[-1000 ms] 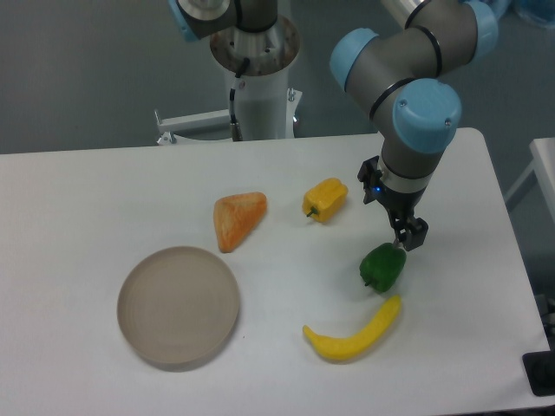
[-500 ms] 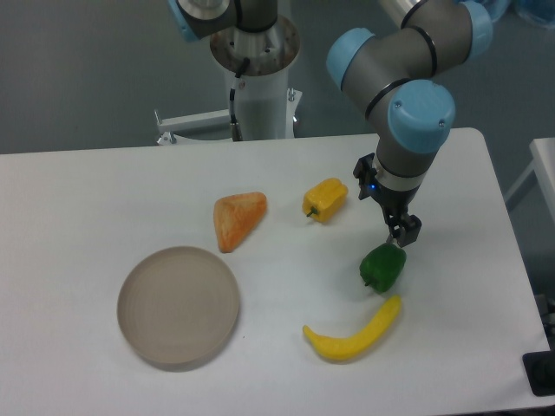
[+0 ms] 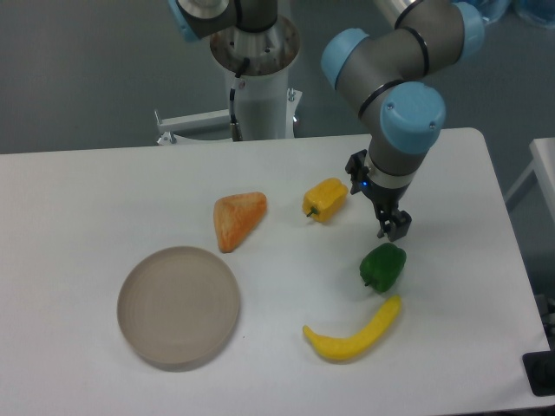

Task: Pick up the yellow pepper from the table
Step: 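Move the gripper over the yellow pepper and lower onto it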

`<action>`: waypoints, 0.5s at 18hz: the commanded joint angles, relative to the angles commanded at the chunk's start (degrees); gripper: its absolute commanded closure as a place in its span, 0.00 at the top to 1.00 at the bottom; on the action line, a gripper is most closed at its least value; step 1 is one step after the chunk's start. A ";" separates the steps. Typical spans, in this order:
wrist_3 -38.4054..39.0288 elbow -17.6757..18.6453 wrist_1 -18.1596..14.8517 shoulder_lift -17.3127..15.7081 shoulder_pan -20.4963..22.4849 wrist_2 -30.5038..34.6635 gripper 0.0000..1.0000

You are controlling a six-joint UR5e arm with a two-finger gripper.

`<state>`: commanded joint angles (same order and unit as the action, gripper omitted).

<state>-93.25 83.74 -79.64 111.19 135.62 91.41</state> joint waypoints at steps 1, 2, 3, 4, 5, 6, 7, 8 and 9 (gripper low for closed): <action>0.18 2.98 2.27 -1.14 -0.09 0.09 1.00; 0.18 5.88 4.39 -2.28 0.00 0.00 1.00; 0.18 7.47 5.54 -2.64 0.09 0.09 1.00; 0.18 8.88 6.25 -3.34 0.09 0.09 1.00; 0.26 10.03 6.25 -3.69 0.09 0.00 1.00; 0.96 11.17 6.34 -3.96 0.09 0.00 1.00; 2.53 12.40 6.34 -4.57 0.09 0.00 1.00; 4.12 13.20 6.43 -4.84 0.09 0.00 1.00; 5.61 13.81 6.43 -4.93 0.09 0.00 1.00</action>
<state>-87.64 97.55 -73.21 106.26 135.70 91.41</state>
